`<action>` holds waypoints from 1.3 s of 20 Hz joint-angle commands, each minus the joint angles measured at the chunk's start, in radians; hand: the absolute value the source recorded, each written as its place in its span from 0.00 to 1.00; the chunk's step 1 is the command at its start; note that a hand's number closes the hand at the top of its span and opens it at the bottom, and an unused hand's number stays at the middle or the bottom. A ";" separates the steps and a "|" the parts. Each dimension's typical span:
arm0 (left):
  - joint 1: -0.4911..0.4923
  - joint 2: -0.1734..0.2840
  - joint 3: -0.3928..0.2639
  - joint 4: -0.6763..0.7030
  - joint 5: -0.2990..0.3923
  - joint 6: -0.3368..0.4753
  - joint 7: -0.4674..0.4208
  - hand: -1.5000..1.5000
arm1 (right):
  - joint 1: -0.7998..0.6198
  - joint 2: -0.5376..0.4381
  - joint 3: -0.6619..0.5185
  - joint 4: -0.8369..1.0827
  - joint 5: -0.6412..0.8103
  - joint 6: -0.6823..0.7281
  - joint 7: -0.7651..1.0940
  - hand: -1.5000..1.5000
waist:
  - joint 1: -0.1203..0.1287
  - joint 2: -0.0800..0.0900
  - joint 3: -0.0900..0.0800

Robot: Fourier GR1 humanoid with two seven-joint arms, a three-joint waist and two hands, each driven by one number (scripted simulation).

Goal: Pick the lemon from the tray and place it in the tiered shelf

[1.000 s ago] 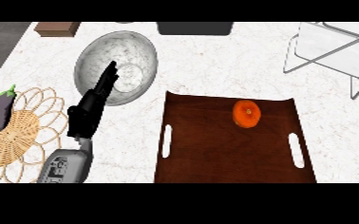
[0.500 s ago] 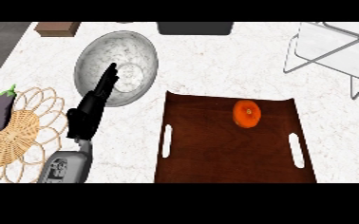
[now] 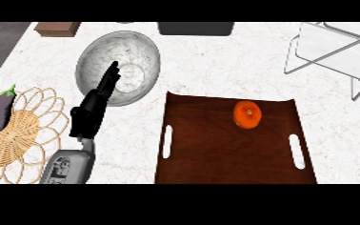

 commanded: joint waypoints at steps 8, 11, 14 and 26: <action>0.050 0.004 0.009 0.008 -0.001 -0.007 -0.036 0.50 | 0.068 0.019 -0.002 -0.072 0.018 -0.047 0.167 0.00 | -0.013 0.000 0.000; 0.007 -0.026 0.002 0.060 -0.011 0.014 -0.025 0.50 | 0.036 0.002 -0.033 -0.125 -0.095 -0.012 0.090 0.00 | -0.018 0.001 0.000; 0.063 -0.027 -0.020 -0.052 -0.003 -0.001 0.038 0.50 | 0.043 0.032 -0.016 -0.132 -0.111 -0.016 0.095 0.00 | -0.007 -0.001 0.000; 0.012 -0.040 -0.009 0.015 -0.026 0.023 0.019 0.50 | 0.024 -0.035 -0.124 -0.327 -0.313 -0.060 0.067 0.00 | -0.020 -0.001 0.001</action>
